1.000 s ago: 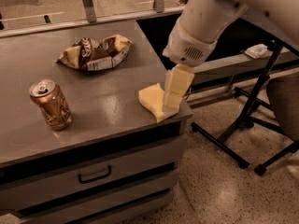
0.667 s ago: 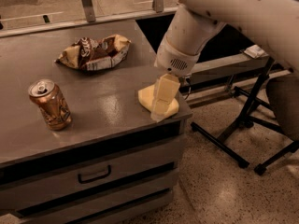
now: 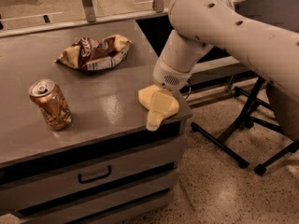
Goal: Pick sponge
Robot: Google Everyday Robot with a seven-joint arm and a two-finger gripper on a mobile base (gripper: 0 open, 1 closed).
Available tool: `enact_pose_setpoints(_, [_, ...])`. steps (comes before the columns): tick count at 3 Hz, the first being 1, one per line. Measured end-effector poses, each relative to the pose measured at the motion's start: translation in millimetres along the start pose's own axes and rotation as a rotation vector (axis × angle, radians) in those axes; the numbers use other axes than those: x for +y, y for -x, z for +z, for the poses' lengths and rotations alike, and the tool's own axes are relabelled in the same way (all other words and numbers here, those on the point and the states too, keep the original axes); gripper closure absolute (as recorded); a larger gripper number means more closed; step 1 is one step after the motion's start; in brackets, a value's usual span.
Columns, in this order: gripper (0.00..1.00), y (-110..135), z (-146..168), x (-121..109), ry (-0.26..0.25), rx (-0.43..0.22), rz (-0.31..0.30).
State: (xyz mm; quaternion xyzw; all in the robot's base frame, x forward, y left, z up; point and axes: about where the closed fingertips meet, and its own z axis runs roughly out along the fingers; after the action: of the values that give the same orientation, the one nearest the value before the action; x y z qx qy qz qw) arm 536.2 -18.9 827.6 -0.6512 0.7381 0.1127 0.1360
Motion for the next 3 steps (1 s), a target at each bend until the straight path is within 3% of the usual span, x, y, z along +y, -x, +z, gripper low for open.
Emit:
enact_pose_setpoints(1, [0.1, -4.9, 6.8, -1.8, 0.004, 0.001, 0.014])
enact_pose_setpoints(2, [0.41, -0.3, -1.8, -4.0, 0.003, -0.022, -0.005])
enact_pose_setpoints(3, [0.63, 3.6, -8.7, -4.6, 0.007, -0.042, -0.025])
